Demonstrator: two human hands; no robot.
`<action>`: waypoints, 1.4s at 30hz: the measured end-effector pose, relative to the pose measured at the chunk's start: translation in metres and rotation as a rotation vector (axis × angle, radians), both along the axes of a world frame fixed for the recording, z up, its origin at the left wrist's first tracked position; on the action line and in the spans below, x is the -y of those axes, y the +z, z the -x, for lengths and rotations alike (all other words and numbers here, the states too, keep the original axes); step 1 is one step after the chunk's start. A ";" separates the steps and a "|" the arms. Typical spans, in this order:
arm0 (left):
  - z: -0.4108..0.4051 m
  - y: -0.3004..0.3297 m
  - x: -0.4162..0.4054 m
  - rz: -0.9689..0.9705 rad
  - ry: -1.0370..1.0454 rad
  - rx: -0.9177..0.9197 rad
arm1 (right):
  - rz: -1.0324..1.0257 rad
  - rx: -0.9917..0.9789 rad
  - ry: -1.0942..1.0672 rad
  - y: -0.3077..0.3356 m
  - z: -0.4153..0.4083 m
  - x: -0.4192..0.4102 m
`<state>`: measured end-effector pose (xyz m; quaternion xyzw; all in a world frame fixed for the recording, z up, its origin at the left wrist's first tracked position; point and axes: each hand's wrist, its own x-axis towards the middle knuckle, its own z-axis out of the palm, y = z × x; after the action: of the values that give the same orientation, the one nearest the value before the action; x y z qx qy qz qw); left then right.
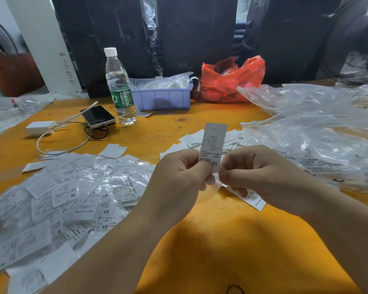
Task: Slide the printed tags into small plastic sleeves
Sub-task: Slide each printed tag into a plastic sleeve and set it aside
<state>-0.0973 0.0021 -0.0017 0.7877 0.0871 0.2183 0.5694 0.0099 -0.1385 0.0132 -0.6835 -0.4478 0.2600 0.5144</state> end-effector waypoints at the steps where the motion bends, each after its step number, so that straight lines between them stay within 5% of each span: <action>1: 0.000 0.000 -0.001 -0.009 -0.002 -0.005 | -0.013 -0.016 -0.001 0.000 0.000 0.000; 16: 0.002 0.004 -0.004 0.056 -0.135 -0.085 | -0.036 -0.002 -0.072 0.000 -0.003 0.001; 42: 0.001 0.005 -0.004 0.027 -0.034 -0.031 | -0.064 0.021 -0.034 -0.001 0.000 0.000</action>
<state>-0.0984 0.0058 0.0032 0.7847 0.0854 0.1949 0.5822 0.0099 -0.1387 0.0121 -0.6768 -0.4498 0.2295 0.5357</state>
